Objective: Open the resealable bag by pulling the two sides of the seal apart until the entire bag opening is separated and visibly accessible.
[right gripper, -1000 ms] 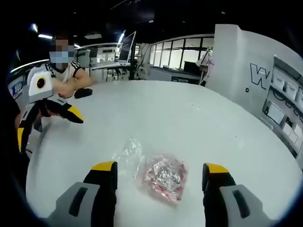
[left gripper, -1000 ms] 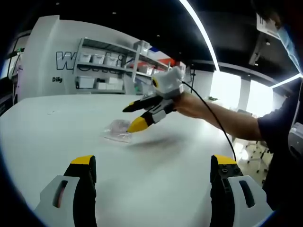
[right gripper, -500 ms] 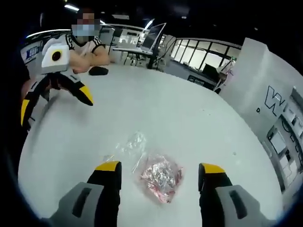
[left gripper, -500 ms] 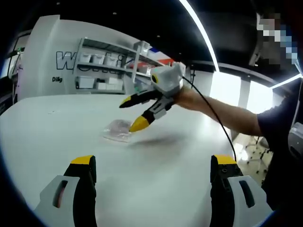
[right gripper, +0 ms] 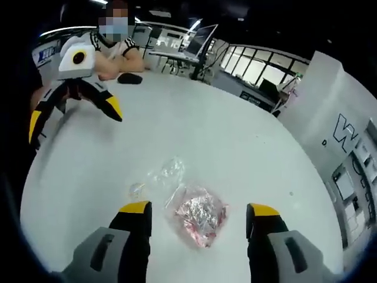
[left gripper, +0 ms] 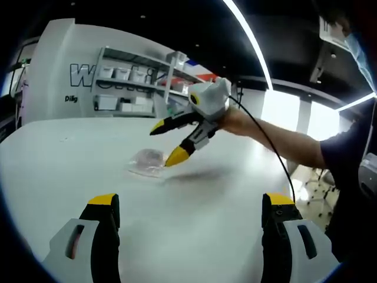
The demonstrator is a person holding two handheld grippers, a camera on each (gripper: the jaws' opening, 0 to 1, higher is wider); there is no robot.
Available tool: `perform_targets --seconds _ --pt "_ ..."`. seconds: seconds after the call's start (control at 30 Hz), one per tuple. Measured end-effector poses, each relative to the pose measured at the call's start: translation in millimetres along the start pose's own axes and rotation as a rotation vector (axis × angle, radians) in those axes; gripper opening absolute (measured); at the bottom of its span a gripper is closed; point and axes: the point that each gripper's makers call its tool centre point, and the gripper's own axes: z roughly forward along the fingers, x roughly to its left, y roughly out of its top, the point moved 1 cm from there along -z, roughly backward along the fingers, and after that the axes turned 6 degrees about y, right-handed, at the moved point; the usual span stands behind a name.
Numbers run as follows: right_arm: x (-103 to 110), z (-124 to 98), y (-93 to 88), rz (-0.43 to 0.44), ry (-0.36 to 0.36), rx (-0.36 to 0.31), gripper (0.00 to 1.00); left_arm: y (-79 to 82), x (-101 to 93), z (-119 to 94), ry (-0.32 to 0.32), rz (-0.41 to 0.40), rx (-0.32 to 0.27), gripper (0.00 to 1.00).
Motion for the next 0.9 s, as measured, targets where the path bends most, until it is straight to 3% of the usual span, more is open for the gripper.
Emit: perform_targets --seconds 0.33,0.63,0.9 --pt "1.5 8.4 -1.2 -0.014 0.016 0.021 0.61 -0.4 -0.6 -0.3 0.002 0.001 -0.001 1.00" --pt "5.9 13.3 -1.7 -0.017 0.044 0.028 0.38 -1.4 -0.6 0.2 0.000 -0.001 0.000 0.99" --pt "10.9 20.7 -4.2 -0.006 0.074 0.042 0.31 -2.1 1.0 0.9 -0.002 -0.004 0.000 0.99"
